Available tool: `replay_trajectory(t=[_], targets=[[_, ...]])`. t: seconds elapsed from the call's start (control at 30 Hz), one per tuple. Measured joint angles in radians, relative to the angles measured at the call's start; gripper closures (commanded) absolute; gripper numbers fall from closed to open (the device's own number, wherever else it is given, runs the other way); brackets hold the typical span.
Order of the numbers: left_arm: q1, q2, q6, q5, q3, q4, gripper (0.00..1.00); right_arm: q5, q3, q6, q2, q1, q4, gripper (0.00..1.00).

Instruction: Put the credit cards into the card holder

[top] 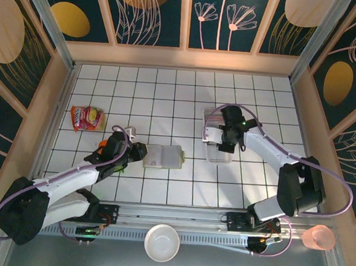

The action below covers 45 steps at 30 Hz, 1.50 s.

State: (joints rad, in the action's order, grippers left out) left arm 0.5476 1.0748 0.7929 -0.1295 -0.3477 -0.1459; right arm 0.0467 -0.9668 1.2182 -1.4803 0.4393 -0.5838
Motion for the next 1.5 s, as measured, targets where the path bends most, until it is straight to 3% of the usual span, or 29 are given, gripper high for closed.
replay_trajectory(t=[0.13,0.2,0.4,0.5,0.6,0.83,0.97,1.03,1.5], targets=[[0.0,0.0,0.0,-0.002,0.001,-0.001,0.89,-0.026,0.013,0.014,-0.023,0.0,0.059,0.91],[0.0,0.0,0.0,-0.002,0.002,-0.001,0.89,-0.043,0.02,0.022,-0.026,0.002,0.08,0.79],[0.0,0.0,0.001,-0.002,0.01,-0.016,0.89,-0.112,0.027,0.036,-0.034,0.0,0.162,0.61],[0.0,0.0,0.001,-0.002,0.015,-0.016,0.89,-0.132,0.035,0.036,-0.038,0.001,0.196,0.42],[0.0,0.0,0.004,-0.002,0.016,-0.016,0.89,-0.136,0.05,0.04,-0.039,0.002,0.216,0.29],[0.0,0.0,0.005,-0.002,0.021,-0.02,0.89,-0.132,0.106,0.068,-0.039,0.015,0.251,0.1],[0.0,0.0,0.005,-0.002,0.023,-0.022,0.89,-0.133,0.115,0.085,-0.041,0.015,0.275,0.08],[0.0,0.0,0.004,-0.002,0.023,-0.022,0.89,-0.135,0.114,0.085,-0.047,0.015,0.295,0.01],[0.0,-0.014,0.005,0.003,0.036,-0.022,0.9,-0.162,0.16,0.135,-0.062,0.031,0.392,0.01]])
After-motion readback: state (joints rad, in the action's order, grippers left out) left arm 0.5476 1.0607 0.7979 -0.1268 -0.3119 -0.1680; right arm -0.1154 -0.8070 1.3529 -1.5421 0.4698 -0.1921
